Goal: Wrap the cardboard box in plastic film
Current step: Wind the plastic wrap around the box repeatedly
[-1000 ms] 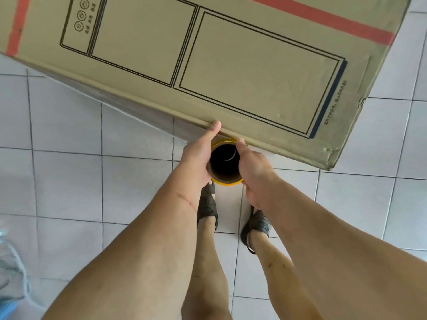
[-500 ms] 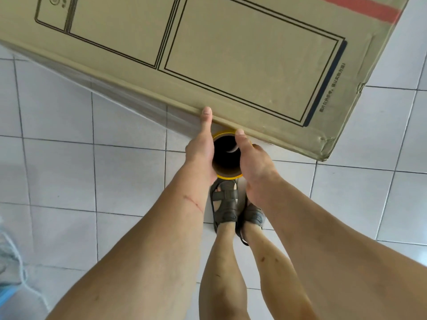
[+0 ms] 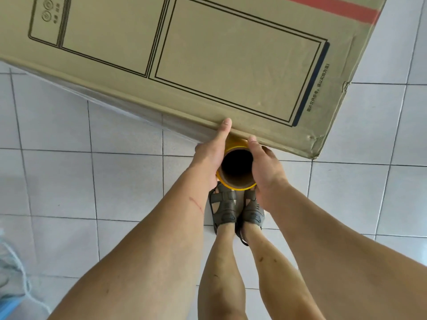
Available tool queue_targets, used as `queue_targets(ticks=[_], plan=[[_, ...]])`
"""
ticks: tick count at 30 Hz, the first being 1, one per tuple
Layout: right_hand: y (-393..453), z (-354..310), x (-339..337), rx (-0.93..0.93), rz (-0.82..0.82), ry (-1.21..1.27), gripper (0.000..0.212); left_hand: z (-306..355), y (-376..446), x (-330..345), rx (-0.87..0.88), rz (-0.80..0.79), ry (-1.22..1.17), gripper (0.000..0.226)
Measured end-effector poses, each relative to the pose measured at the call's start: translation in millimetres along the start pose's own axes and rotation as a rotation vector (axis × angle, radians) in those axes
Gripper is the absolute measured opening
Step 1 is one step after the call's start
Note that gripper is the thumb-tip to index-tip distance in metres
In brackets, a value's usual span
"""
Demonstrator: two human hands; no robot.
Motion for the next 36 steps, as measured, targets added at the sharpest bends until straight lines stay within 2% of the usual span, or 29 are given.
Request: queue_targets(ticks=[3, 4, 6, 8, 11, 13, 15, 17, 18, 20, 21, 23, 26, 29, 31, 32, 34, 36], plan=[[5.9, -2.9, -19.7, -0.029, 0.053, -0.081, 0.084, -15.1, -7.9, 14.0, -0.090, -0.092, -0.009, 0.110], [6.5, -3.1, -23.3, -0.028, 0.062, -0.105, 0.085, -19.8, -11.2, 19.4, -0.108, -0.134, -0.028, 0.107], [7.0, 0.4, -25.5, -0.021, 0.063, -0.093, 0.092, -29.9, -14.7, 25.9, -0.132, -0.185, -0.024, 0.120], [4.8, 9.8, -22.9, 0.003, 0.029, -0.021, 0.097, -28.7, -11.8, 25.6, -0.075, -0.154, 0.023, 0.131], [-0.9, 22.4, -15.0, 0.047, -0.051, 0.051, 0.109, -18.1, -3.8, 25.6, 0.053, -0.087, 0.077, 0.129], [-1.6, 18.5, -19.8, 0.019, -0.022, 0.015, 0.095, -21.5, 0.5, 30.2, 0.009, -0.108, 0.040, 0.132], [1.4, 12.2, -28.5, -0.024, 0.024, -0.069, 0.072, -22.8, -6.9, 36.3, -0.049, -0.156, 0.039, 0.121], [3.6, 9.9, -35.6, -0.046, 0.043, -0.102, 0.068, -27.3, -13.5, 44.0, -0.097, -0.226, 0.023, 0.110], [5.7, 11.2, -39.7, -0.055, 0.060, -0.096, 0.070, -31.2, -15.1, 46.2, -0.109, -0.229, 0.028, 0.112], [5.3, 16.9, -45.8, -0.050, 0.077, -0.055, 0.085, -36.0, -9.7, 50.0, -0.071, -0.200, 0.051, 0.135], [5.4, 22.2, -44.8, -0.038, 0.060, -0.033, 0.095, -35.9, -0.9, 49.9, -0.016, -0.168, 0.059, 0.149], [7.8, 27.3, -39.2, -0.049, 0.002, -0.018, 0.103, -35.9, 13.4, 47.8, 0.052, -0.111, 0.034, 0.160], [9.1, 22.8, -40.7, -0.080, -0.003, -0.031, 0.091, -43.7, 16.6, 50.9, 0.007, -0.109, -0.088, 0.162], [14.3, 16.7, -52.7, -0.127, 0.017, -0.034, 0.061, -65.9, 19.6, 58.5, -0.073, -0.143, -0.218, 0.165], [14.4, 22.4, -60.1, -0.126, -0.001, -0.002, 0.061, -69.8, 16.5, 60.0, -0.064, -0.127, -0.242, 0.167], [15.8, 29.4, -63.2, -0.108, -0.010, 0.001, 0.074, -65.7, 4.1, 59.0, -0.053, -0.089, -0.219, 0.164], [17.7, 41.3, -63.9, -0.062, -0.056, -0.024, 0.102, -51.4, -12.0, 55.6, 0.043, 0.004, -0.152, 0.137], [25.5, 46.2, -58.9, -0.051, -0.120, -0.048, 0.100, -42.6, -15.0, 54.5, 0.119, 0.068, -0.167, 0.111]])
Point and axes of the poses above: each hand's wrist, its own y-axis towards the middle knuckle, its own x-axis out of the palm, z = x × y, the point moved 10 cm from there along y, towards the middle knuckle, and after that the axes turned 14 degrees about -y, right-handed, at the moved point
